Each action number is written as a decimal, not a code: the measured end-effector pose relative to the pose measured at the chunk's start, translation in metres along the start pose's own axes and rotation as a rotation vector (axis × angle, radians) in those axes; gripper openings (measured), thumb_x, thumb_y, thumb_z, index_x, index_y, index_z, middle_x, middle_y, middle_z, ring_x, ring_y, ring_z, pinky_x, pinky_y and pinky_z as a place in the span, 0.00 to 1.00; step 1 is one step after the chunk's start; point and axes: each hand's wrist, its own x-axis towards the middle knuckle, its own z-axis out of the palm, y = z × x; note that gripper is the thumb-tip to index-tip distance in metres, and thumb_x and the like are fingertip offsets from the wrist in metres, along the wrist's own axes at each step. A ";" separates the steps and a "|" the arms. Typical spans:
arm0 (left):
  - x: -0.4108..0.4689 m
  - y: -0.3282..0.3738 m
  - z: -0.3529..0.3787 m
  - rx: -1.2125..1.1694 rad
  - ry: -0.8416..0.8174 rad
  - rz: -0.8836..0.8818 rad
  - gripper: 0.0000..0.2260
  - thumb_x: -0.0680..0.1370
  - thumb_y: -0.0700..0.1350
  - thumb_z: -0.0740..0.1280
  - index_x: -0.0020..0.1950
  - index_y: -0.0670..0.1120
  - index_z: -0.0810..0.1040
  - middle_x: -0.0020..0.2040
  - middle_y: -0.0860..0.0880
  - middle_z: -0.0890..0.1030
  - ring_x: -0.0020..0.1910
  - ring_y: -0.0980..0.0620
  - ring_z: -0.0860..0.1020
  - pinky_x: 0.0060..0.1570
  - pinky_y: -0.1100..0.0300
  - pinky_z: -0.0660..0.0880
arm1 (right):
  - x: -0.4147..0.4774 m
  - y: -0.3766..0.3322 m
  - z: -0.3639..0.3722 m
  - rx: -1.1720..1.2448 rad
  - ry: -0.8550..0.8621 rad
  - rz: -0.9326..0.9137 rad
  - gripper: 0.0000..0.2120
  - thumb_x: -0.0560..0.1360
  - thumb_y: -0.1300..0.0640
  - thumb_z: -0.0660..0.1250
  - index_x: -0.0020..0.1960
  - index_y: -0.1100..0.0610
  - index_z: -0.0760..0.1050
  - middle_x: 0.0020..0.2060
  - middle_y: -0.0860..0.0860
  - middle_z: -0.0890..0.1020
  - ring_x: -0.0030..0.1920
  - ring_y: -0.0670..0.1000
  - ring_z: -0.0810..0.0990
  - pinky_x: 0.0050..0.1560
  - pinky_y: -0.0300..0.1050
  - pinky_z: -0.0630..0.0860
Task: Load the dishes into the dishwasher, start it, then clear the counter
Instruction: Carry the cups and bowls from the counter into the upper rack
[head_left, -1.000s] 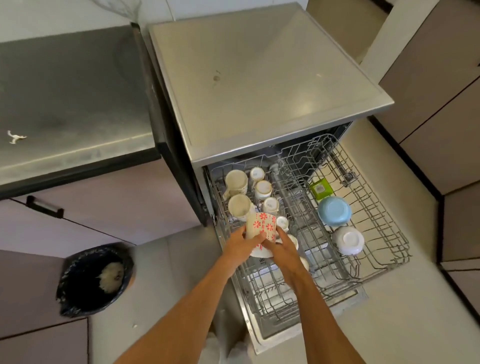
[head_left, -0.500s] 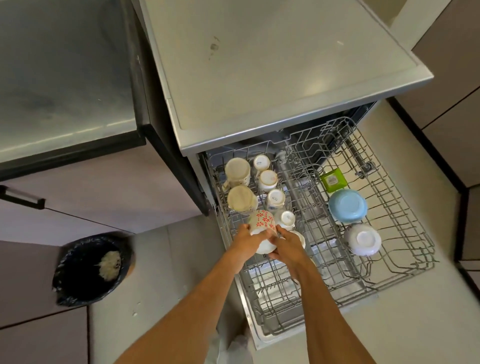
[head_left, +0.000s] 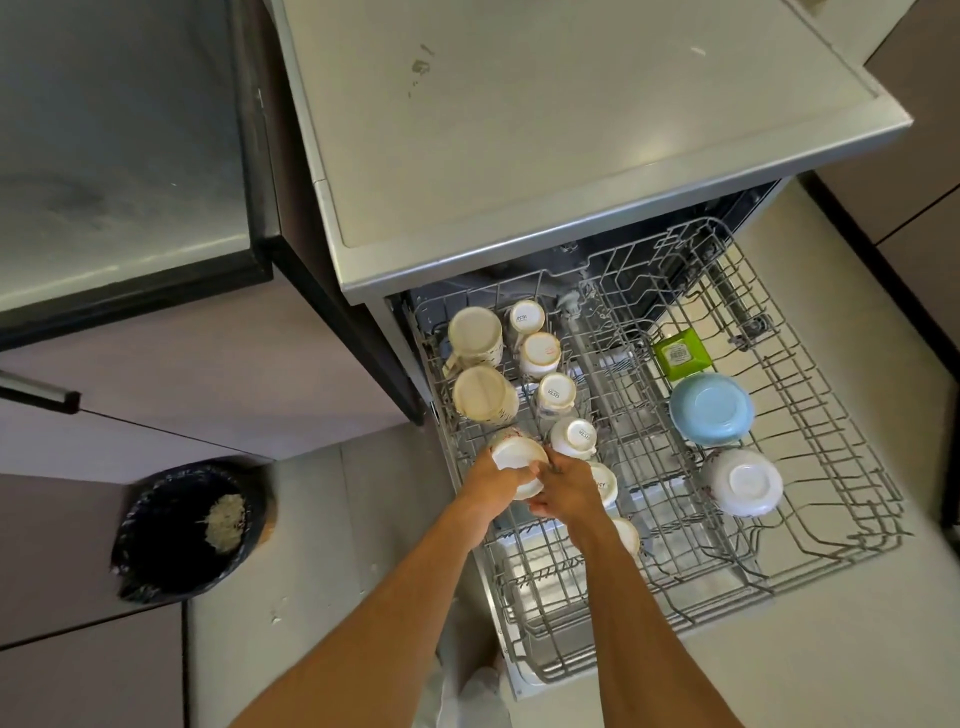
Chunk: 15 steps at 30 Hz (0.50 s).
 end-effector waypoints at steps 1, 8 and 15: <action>0.001 0.001 0.000 -0.013 0.007 -0.003 0.25 0.73 0.45 0.74 0.67 0.47 0.69 0.61 0.46 0.77 0.58 0.48 0.76 0.55 0.56 0.73 | 0.002 0.001 0.000 0.000 0.007 -0.006 0.14 0.81 0.61 0.62 0.65 0.55 0.76 0.52 0.59 0.83 0.47 0.63 0.84 0.43 0.58 0.83; 0.000 0.007 -0.003 -0.013 0.035 0.011 0.23 0.75 0.36 0.69 0.68 0.45 0.68 0.56 0.48 0.75 0.49 0.53 0.73 0.34 0.66 0.66 | 0.007 -0.003 0.010 -0.013 0.038 -0.032 0.17 0.78 0.68 0.62 0.65 0.57 0.75 0.48 0.61 0.83 0.43 0.63 0.84 0.45 0.60 0.83; -0.004 0.006 -0.007 0.022 0.068 0.026 0.24 0.75 0.35 0.67 0.69 0.45 0.66 0.62 0.45 0.74 0.53 0.50 0.71 0.32 0.66 0.65 | 0.008 0.003 0.015 -0.051 0.076 -0.019 0.16 0.77 0.65 0.65 0.64 0.56 0.75 0.50 0.61 0.84 0.45 0.61 0.84 0.45 0.57 0.83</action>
